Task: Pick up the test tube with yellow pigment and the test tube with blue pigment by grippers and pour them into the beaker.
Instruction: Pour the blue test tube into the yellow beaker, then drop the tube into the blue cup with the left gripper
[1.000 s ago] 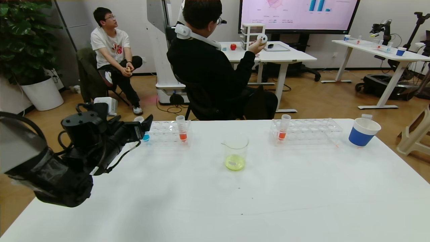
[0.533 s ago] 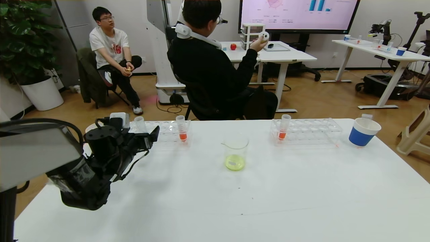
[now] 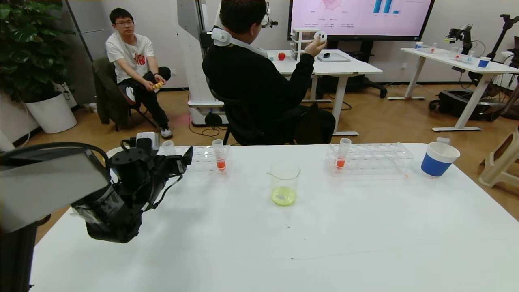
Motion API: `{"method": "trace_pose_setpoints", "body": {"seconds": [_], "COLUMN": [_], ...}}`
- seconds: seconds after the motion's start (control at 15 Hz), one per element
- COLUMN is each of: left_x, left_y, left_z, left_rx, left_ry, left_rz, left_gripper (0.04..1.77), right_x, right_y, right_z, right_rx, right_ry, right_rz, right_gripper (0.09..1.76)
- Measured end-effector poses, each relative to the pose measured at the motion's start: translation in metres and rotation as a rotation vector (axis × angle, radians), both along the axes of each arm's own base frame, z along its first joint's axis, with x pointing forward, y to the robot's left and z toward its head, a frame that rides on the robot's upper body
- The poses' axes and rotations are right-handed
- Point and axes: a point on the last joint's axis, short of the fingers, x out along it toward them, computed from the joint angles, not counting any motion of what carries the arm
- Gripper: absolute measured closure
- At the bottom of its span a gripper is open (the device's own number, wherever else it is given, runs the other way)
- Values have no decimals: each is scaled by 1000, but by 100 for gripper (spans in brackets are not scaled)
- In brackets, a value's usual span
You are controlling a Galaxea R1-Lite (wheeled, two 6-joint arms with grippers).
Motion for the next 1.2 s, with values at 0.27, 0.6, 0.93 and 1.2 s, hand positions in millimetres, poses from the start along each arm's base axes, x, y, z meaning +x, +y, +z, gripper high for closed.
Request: {"method": "trace_pose_setpoints", "body": {"seconds": [0.27, 0.6, 0.93, 1.2], "left_x": [19, 32, 36, 38], "left_y": [6, 10, 8, 5], "left_z": [-4, -9, -7, -3], "left_rx": [-3, -9, -1, 4], "left_ry": [-11, -33, -50, -64], "left_rz": [19, 32, 24, 19], "left_gripper": [6, 6, 6, 27], "right_x": [0, 0, 0, 0], "right_y": [0, 0, 0, 0], "right_z": [0, 0, 0, 0], "right_rx": [0, 0, 0, 0], "right_ry": [0, 0, 0, 0], "right_rz": [0, 0, 0, 0], "right_gripper": [11, 11, 11, 11]}}
